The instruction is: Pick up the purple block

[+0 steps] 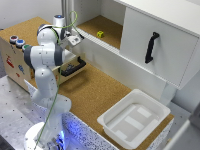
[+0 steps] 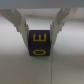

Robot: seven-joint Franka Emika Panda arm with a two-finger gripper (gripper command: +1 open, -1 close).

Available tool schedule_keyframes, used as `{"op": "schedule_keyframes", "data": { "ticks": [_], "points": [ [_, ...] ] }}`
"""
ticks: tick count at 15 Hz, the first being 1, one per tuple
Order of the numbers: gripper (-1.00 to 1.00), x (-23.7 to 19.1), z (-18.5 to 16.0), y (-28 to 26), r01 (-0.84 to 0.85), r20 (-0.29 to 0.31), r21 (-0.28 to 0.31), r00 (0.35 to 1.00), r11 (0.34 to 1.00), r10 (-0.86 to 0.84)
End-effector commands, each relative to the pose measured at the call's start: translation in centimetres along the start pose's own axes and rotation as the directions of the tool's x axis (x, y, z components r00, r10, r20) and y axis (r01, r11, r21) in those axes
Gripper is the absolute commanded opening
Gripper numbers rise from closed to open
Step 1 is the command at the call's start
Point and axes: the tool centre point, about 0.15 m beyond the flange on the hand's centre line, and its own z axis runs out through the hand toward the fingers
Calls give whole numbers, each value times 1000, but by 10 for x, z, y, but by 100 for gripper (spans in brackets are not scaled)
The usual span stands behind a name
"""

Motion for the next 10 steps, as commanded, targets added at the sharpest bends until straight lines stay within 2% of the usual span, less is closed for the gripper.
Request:
{"op": "schedule_keyframes", "data": {
  "ticks": [1,3,5,10],
  "points": [
    [-100,24,-86,-11,-6,102,-171,995,985,23],
    [-100,40,-125,-7,11,113,-227,993,974,15],
    [-100,60,-153,-1,37,113,-256,994,966,-9],
    [-100,112,-174,30,82,101,-253,993,964,-58]
  ]
}}
